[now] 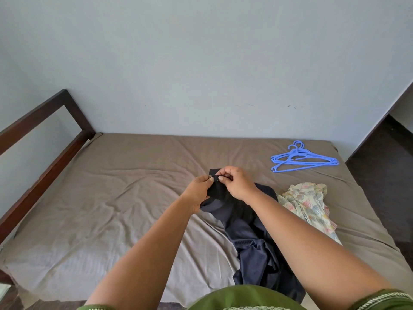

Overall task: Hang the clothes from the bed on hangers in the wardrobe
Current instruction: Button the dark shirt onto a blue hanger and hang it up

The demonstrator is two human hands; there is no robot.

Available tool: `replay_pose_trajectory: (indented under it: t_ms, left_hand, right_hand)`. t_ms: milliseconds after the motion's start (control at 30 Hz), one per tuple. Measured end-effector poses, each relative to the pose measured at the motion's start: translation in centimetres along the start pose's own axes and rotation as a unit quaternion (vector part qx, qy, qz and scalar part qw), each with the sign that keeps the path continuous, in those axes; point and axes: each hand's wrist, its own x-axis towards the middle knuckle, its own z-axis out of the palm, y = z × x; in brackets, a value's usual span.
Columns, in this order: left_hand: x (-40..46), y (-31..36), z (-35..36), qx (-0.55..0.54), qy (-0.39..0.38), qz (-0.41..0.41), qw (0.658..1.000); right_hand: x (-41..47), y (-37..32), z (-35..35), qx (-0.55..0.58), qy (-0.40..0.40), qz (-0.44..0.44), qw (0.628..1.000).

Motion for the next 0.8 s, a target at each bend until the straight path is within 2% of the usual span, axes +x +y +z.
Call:
replay_pose_trajectory:
  t_ms: [133, 267, 333, 400, 500, 633, 800]
  left_hand:
    - [0.1, -0.2, 0.1, -0.010, 0.010, 0.024, 1.000]
    - [-0.1, -0.5, 0.4, -0.025, 0.055, 0.022, 0.998]
    - [0.1, -0.9, 0.5, 0.002, 0.078, 0.038, 0.996]
    - [0.3, -0.9, 0.4, 0.074, 0.101, 0.057, 0.991]
    - [0.4, -0.5, 0.2, 0.141, 0.115, 0.083, 0.980]
    - [0.3, 0.1, -0.3, 0.103, 0.106, 0.105, 0.983]
    - [0.6, -0.3, -0.5, 0.113, 0.102, 0.113, 0.982]
  right_hand:
    - [0.1, -0.8, -0.2, -0.074, -0.002, -0.032, 0.997]
    - [0.4, -0.6, 0.1, -0.103, -0.030, 0.001, 0.994]
    - [0.4, -0.5, 0.6, -0.109, -0.027, 0.026, 0.993]
    - [0.3, -0.3, 1.0, -0.115, -0.020, 0.032, 0.993]
    - [0.2, -0.1, 1.1, -0.060, -0.012, 0.054, 0.997]
    - [0.8, 0.2, 0.6, 0.133, -0.031, 0.125, 0.983]
    - [0.8, 0.5, 0.7, 0.128, -0.003, 0.099, 0.987]
